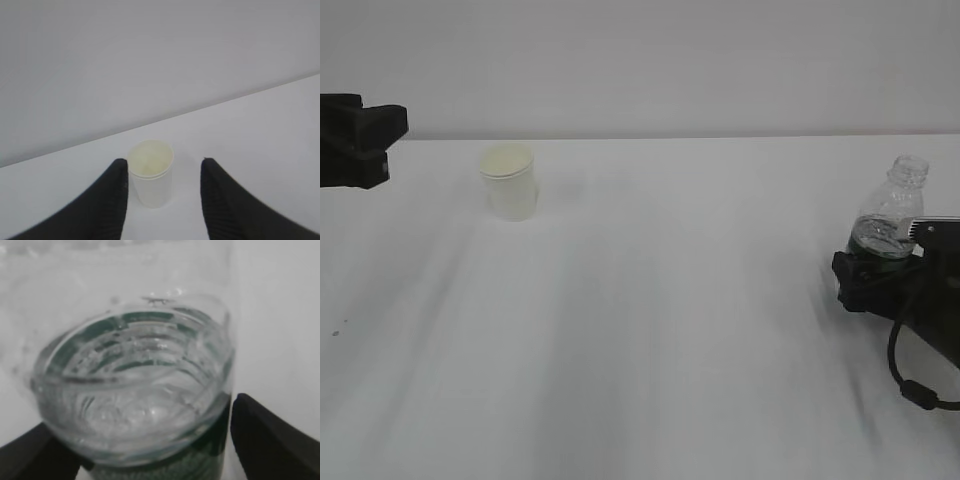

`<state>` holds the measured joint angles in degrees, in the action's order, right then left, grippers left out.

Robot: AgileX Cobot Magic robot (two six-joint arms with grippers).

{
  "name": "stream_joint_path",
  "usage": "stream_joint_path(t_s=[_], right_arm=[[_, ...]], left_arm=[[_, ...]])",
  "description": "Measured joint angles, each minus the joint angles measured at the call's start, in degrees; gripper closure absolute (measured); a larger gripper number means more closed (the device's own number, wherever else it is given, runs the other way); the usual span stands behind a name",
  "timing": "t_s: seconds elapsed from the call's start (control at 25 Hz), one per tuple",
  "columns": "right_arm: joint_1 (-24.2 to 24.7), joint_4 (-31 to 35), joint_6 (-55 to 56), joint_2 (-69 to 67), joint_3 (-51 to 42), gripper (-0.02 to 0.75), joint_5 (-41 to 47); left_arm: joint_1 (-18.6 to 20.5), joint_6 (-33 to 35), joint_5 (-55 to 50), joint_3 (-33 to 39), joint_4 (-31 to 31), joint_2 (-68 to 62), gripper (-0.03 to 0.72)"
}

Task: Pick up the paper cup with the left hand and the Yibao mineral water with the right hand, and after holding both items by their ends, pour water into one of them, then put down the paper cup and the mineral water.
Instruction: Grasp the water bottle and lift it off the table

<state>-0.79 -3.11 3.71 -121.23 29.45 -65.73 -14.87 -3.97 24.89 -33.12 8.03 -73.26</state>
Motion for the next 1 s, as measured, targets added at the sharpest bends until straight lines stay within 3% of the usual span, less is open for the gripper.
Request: stream_joint_path(t_s=[0.32,1.0], right_arm=[[-0.2,0.0,0.0,-0.1,0.0,0.104,0.0],[-0.2,-0.8,1.3,-0.1,0.0,0.091,0.0]], left_arm=[[0.0,0.0,0.1,0.0,0.0,0.0,0.347],[0.0,0.0,0.1,0.0,0.1,0.0,0.347]])
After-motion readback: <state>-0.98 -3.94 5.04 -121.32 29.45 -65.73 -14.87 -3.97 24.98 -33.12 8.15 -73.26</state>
